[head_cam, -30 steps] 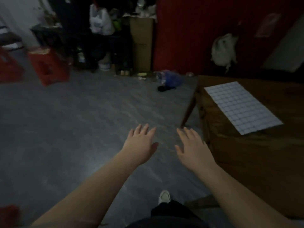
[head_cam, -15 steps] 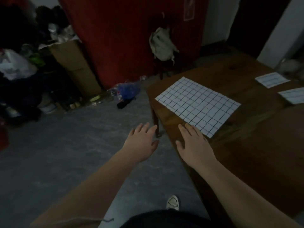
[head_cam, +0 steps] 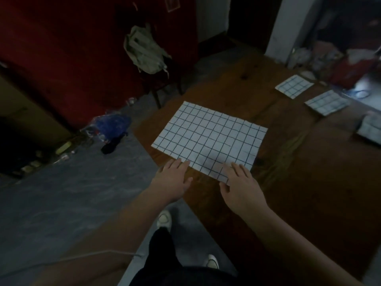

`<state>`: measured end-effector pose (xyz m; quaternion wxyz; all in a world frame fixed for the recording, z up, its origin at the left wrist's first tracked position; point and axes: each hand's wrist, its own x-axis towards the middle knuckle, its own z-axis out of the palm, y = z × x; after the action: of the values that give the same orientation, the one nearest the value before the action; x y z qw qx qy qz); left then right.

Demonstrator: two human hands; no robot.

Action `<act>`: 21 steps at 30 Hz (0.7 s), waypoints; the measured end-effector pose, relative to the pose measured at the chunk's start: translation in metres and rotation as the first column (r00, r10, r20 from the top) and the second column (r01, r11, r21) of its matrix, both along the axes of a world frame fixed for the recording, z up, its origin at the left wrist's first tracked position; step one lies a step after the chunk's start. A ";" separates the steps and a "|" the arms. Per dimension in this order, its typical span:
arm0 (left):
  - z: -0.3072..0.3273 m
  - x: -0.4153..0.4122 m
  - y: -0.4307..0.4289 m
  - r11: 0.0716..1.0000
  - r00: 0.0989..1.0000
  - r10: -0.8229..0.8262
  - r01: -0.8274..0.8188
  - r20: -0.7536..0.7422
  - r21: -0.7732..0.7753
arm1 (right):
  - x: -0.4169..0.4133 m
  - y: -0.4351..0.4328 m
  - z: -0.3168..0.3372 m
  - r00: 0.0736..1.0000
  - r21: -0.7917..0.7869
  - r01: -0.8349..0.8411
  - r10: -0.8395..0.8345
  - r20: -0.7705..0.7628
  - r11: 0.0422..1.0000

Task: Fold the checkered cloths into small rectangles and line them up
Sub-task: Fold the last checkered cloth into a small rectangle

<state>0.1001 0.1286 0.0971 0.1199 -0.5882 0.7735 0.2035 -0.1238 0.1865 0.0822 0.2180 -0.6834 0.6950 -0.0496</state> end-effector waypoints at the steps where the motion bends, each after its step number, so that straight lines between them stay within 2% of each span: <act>1: -0.006 0.002 -0.012 1.000 1.000 -0.018 0.018 -0.005 0.012 | 0.002 -0.007 -0.006 1.000 0.008 0.020 -0.020 0.001 1.000; 6: -0.036 0.016 -0.081 0.994 0.995 -0.092 0.094 -0.042 0.061 | 0.020 -0.055 -0.037 0.993 0.094 0.116 -0.117 0.004 0.989; 11: -0.066 0.025 -0.168 0.964 0.964 -0.255 0.260 -0.076 0.054 | 0.044 -0.105 -0.055 0.966 0.151 0.255 -0.257 -0.004 0.955; 16: -0.105 0.020 -0.223 0.880 0.880 -0.474 0.474 -0.022 0.025 | 0.059 -0.143 -0.082 0.938 0.178 0.346 -0.339 -0.066 0.921; 21: -0.133 0.034 -0.237 0.812 0.816 -0.575 0.579 -0.062 0.074 | 0.069 -0.140 -0.108 0.912 0.253 0.410 -0.392 -0.121 0.876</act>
<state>0.1346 -0.1086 -0.0358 0.1876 -0.3163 0.9075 0.2027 -0.0544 0.0461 -0.0260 0.2719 -0.4893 0.8282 0.0252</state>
